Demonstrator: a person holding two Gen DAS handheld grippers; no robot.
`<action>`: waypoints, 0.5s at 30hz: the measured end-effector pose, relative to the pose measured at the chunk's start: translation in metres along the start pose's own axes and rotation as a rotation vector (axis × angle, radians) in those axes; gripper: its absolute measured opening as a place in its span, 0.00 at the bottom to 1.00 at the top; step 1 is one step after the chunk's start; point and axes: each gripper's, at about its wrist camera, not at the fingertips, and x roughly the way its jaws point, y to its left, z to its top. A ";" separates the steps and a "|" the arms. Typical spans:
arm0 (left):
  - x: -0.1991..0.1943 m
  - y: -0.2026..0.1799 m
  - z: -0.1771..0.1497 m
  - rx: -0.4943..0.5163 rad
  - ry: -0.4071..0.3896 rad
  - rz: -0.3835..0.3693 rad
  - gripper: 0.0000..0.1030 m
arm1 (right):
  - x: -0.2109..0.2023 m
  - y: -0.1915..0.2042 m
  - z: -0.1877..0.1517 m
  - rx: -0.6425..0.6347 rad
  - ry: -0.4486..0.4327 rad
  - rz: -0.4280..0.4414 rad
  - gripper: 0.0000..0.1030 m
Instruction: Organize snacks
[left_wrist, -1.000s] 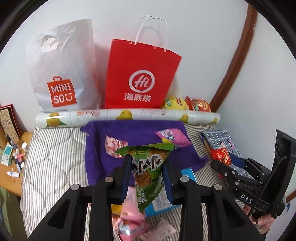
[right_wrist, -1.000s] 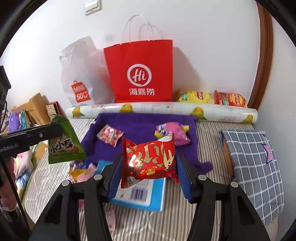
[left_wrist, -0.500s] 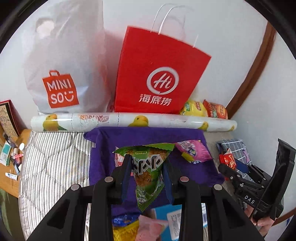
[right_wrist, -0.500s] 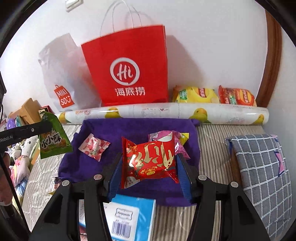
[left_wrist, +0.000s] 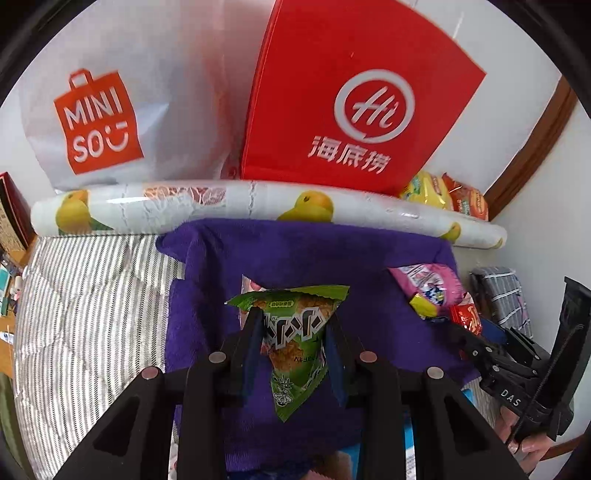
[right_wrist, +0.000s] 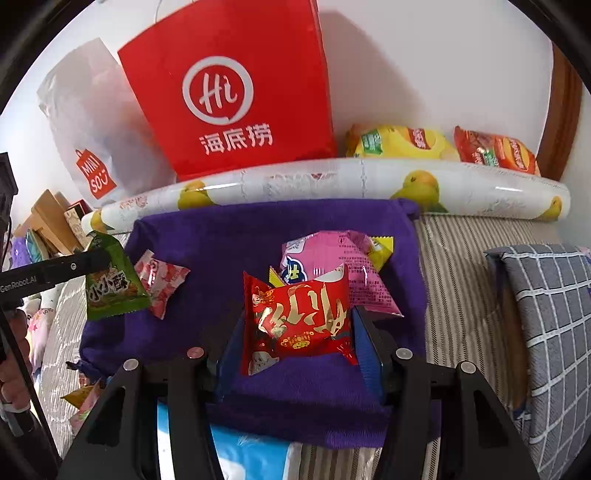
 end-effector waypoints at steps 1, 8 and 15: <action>0.005 0.001 0.000 0.000 0.009 0.003 0.29 | 0.002 0.000 -0.001 0.001 0.005 0.006 0.54; 0.018 0.003 -0.004 0.002 0.041 0.010 0.29 | 0.005 -0.001 -0.002 -0.003 0.007 0.009 0.54; 0.022 0.001 -0.007 0.010 0.053 0.008 0.29 | 0.009 0.002 -0.006 -0.038 0.017 -0.011 0.54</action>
